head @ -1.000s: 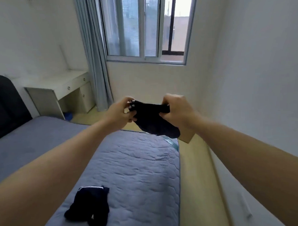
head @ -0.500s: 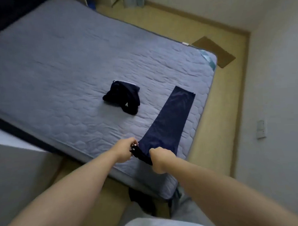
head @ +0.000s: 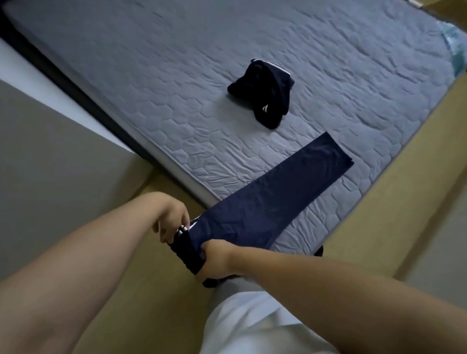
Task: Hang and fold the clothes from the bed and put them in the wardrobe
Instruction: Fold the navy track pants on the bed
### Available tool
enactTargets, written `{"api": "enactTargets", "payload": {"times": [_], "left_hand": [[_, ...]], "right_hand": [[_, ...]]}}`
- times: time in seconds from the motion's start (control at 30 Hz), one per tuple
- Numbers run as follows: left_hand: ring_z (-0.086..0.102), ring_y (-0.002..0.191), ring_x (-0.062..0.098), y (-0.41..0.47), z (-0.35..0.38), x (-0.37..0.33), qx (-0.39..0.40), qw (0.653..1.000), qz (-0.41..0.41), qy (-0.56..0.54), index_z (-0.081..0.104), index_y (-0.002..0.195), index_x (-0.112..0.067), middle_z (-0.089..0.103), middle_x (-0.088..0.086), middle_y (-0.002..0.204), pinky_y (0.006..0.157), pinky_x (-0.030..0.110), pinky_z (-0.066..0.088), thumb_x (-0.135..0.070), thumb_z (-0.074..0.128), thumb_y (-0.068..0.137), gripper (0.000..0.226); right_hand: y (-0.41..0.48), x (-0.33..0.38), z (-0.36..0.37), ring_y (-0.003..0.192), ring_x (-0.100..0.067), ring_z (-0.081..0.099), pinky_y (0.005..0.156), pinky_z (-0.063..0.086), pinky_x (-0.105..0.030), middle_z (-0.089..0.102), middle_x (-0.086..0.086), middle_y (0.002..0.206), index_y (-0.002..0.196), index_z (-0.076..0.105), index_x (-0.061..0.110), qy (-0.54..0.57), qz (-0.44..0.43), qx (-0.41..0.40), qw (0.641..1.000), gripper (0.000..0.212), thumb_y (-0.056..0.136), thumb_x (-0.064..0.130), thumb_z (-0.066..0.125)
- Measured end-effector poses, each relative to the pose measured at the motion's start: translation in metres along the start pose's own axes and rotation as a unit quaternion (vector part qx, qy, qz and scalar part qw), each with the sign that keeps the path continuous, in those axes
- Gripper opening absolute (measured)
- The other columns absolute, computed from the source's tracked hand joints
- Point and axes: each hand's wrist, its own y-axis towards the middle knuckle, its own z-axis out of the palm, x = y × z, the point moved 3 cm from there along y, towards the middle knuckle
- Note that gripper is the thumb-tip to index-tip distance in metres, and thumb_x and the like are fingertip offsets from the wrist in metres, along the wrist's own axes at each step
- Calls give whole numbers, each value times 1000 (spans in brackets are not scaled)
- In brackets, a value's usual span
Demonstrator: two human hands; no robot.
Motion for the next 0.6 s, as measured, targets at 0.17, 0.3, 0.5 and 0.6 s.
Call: {"api": "enactTargets", "payload": {"times": [0.17, 0.3, 0.5, 0.6], "left_hand": [[61, 91, 17, 10, -71, -55, -87, 996, 27, 5, 65, 115, -22, 71, 7, 120, 76, 24, 51, -6, 75, 82, 38], [59, 92, 17, 33, -152, -133, -191, 976, 75, -66, 66, 119, -11, 67, 4, 106, 57, 13, 43, 1, 68, 83, 38], [61, 112, 28, 127, -276, -260, -290, 939, 101, -153, 58, 123, -17, 65, 10, 125, 86, 30, 46, -10, 53, 88, 36], [58, 119, 29, 204, -334, -314, -308, 933, 90, -164, 53, 132, -21, 61, 9, 134, 90, 29, 44, -8, 46, 89, 45]], "right_hand": [[-11, -64, -66, 69, -13, 50, 55, 40, -29, 53, 5, 84, 83, 48, 24, 40, 19, -61, 997, 34, 77, 34, 80], [-19, -156, -145, 71, -12, 51, 55, 40, -28, 53, 4, 84, 79, 42, 25, 107, 65, -119, 985, 41, 76, 32, 82], [-4, -332, -267, 72, -5, 50, 52, 35, -21, 56, 5, 88, 89, 45, 25, 163, 110, -223, 955, 27, 85, 23, 72], [37, -424, -310, 83, -17, 60, 64, 47, -29, 63, -2, 95, 98, 53, 18, 165, 122, -246, 947, 15, 91, 22, 66]]}}
